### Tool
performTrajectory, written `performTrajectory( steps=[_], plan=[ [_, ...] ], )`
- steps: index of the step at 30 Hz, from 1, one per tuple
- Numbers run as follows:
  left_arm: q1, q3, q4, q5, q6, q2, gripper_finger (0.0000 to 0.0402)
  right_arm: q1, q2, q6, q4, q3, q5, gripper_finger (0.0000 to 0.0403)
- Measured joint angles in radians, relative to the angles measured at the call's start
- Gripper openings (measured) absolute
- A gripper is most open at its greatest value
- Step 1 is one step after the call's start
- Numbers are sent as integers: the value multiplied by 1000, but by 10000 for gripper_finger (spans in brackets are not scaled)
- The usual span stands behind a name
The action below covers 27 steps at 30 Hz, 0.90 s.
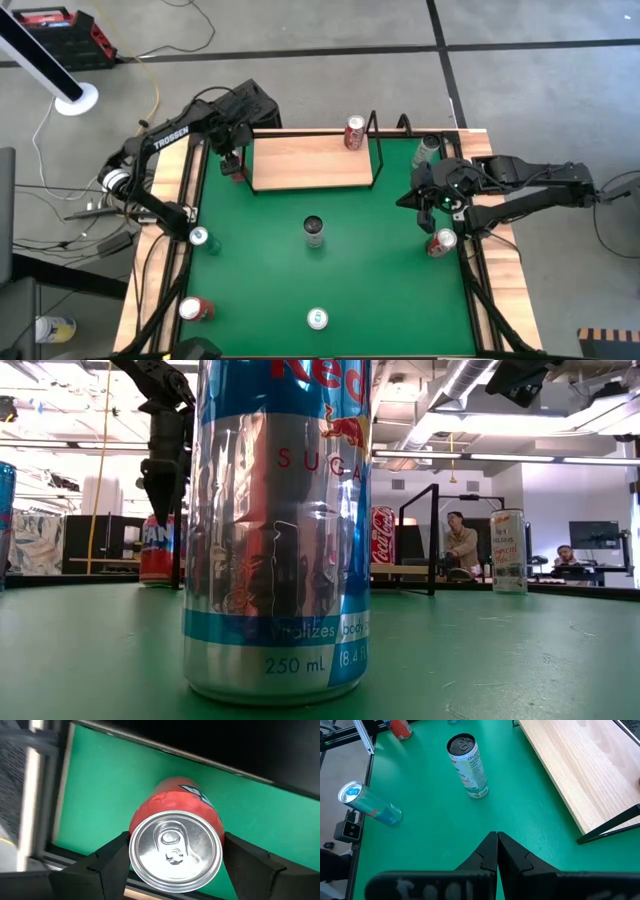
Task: Place canned beverage on shelf
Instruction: Put the top orange soda can on the shelf
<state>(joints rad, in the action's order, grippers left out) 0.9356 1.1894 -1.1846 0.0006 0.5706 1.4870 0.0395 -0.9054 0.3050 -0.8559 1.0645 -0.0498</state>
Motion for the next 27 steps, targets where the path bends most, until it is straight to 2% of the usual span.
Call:
performTrajectory(
  steps=[12, 27],
  plan=[
    [-18, -1, -89, -4, -86, -136, 254, 0, 0, -34, 3, 0, 0, 30],
    [-130, 0, -92, -20, -214, -302, 254, 0, 0, -37, 4, 0, 0, 30]
  ],
)
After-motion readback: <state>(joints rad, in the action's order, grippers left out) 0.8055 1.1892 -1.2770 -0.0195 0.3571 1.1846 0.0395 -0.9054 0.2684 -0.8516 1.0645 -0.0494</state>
